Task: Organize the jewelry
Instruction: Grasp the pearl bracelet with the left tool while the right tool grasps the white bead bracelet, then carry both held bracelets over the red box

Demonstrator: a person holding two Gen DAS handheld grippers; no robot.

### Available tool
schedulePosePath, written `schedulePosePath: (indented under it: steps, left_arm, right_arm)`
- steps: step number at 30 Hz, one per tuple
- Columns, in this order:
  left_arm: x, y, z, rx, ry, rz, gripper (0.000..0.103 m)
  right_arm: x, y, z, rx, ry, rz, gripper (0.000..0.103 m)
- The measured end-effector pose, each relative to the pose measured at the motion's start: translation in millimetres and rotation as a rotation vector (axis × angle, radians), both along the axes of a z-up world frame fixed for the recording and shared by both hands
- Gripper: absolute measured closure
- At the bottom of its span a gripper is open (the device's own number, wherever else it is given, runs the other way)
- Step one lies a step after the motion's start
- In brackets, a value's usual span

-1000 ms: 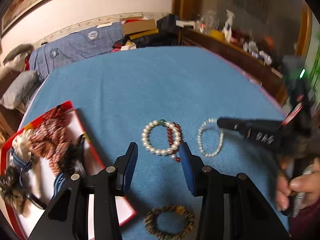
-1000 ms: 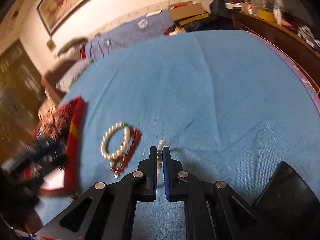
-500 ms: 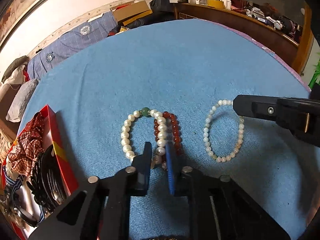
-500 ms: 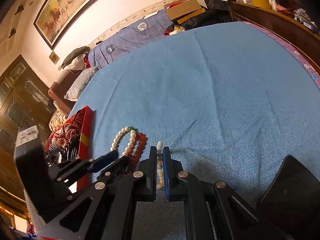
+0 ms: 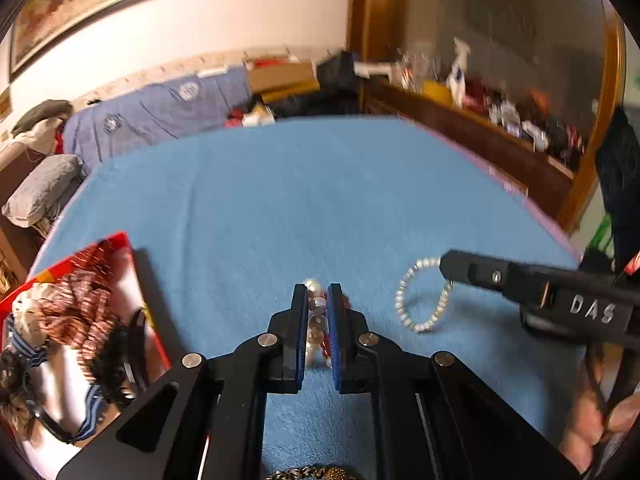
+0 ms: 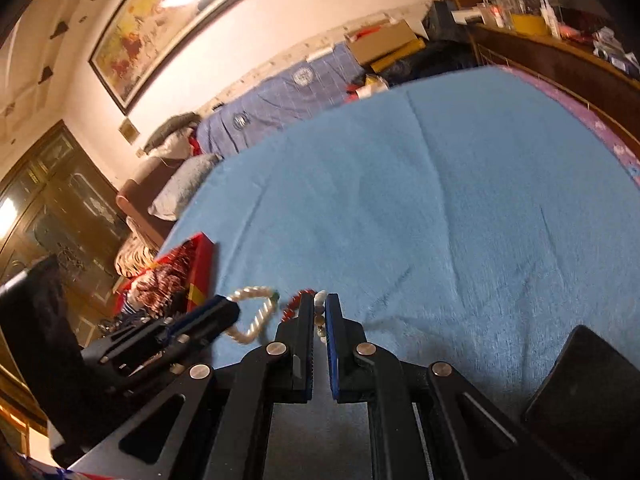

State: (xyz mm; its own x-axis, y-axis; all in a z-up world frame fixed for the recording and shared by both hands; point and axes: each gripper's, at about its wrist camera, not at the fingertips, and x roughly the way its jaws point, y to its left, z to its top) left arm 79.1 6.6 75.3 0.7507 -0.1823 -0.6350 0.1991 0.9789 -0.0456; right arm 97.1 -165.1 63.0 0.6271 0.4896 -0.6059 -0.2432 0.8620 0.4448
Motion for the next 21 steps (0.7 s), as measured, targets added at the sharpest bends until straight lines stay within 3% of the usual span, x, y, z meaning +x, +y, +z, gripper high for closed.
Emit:
schedulePosePath:
  steps: [5, 9, 21]
  left_arm:
    - [-12, 1, 16, 0.042, -0.116, 0.071, 0.094]
    - [-15, 3, 20, 0.045, -0.146, 0.095, 0.094]
    - [-17, 5, 21, 0.051, -0.149, 0.105, 0.094]
  right_arm:
    - [-11, 3, 14, -0.003, -0.088, 0.001, 0.097]
    - [-16, 9, 19, 0.000, -0.121, 0.018, 0.097]
    - [-19, 19, 19, -0.009, -0.151, 0.043, 0.097]
